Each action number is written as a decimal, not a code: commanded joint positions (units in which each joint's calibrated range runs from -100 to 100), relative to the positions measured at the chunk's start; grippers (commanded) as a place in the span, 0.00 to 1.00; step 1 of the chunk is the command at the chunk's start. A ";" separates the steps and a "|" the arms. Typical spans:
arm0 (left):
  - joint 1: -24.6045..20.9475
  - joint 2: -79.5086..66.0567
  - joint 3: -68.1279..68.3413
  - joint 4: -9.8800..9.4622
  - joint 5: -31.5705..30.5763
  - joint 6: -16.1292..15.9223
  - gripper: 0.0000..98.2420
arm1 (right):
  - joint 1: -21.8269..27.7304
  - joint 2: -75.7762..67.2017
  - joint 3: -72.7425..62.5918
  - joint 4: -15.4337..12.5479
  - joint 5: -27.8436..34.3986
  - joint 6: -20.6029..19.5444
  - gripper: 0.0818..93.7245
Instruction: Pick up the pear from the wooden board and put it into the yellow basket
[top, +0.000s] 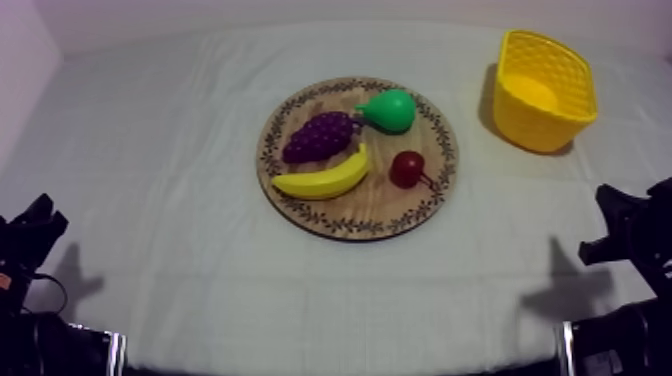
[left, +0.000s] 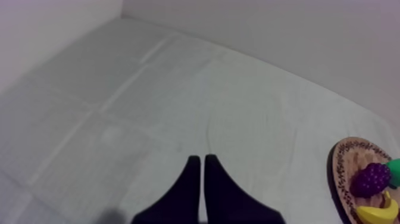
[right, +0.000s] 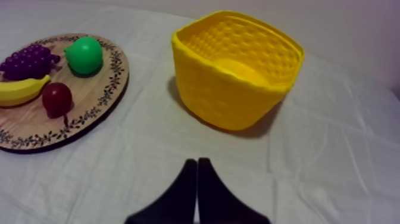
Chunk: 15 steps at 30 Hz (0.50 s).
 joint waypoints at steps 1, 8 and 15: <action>-0.03 -0.04 0.04 -0.02 0.01 -0.01 0.00 | 5.51 -0.12 -0.07 -0.11 2.43 -3.81 0.01; -0.03 -0.04 0.04 -0.02 0.01 -0.01 0.00 | 5.51 -0.12 -1.24 -0.10 6.28 -2.27 0.01; -0.03 -0.04 0.04 -0.02 0.01 0.01 0.00 | 5.44 -0.19 -1.74 -0.16 7.57 -0.52 0.01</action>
